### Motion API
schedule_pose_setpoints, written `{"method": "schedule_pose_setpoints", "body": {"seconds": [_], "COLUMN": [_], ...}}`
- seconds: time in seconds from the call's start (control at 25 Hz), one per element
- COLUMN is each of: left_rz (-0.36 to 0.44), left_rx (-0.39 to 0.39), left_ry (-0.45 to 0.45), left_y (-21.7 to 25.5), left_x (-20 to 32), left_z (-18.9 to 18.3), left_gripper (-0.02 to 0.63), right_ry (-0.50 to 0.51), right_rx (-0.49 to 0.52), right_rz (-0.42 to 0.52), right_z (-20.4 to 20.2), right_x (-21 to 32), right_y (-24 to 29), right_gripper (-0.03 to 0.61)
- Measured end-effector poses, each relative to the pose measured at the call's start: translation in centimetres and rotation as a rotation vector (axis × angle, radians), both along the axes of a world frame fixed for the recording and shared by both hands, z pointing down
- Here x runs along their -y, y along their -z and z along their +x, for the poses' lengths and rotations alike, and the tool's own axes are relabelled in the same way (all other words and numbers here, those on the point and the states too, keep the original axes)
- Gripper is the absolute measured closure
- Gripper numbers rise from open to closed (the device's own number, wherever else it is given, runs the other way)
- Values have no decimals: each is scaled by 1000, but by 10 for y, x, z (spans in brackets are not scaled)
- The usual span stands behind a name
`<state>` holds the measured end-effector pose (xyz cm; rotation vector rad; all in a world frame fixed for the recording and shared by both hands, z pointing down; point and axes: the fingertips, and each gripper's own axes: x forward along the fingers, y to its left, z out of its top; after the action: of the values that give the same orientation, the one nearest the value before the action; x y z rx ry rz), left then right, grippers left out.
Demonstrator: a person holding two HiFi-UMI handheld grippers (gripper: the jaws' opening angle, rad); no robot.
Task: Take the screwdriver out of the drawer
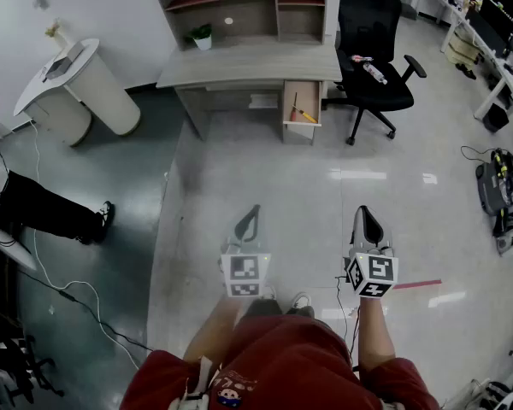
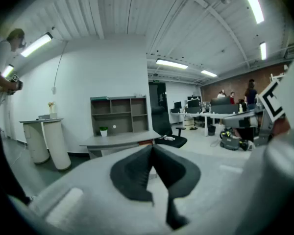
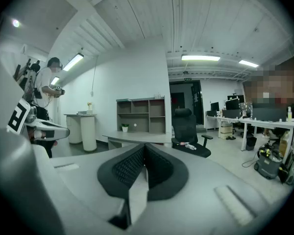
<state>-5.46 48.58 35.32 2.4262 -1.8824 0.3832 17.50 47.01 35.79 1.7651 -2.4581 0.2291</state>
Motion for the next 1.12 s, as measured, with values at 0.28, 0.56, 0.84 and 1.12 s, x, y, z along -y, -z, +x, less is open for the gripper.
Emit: {"method": "schedule_pose_setpoints", "body": {"seconds": [0.28, 0.56, 0.84, 1.12], "left_rz": [-6, -1, 3, 6], "left_rx": [-6, -23, -39, -38], "left_ry": [8, -12, -40, -67], "left_y": [3, 3, 2, -9], "left_x": [-11, -8, 4, 13], "left_z": [-20, -35, -58, -89], "left_gripper": [617, 617, 617, 617], "right_ry": [0, 7, -24, -51], "right_rx": [-3, 8, 8, 11], "right_rz": [4, 18, 10, 8], "right_z": [-18, -42, -66, -95], "right_x": [-8, -13, -7, -4], "right_y": [8, 8, 6, -4], "right_gripper": [577, 577, 578, 578]}}
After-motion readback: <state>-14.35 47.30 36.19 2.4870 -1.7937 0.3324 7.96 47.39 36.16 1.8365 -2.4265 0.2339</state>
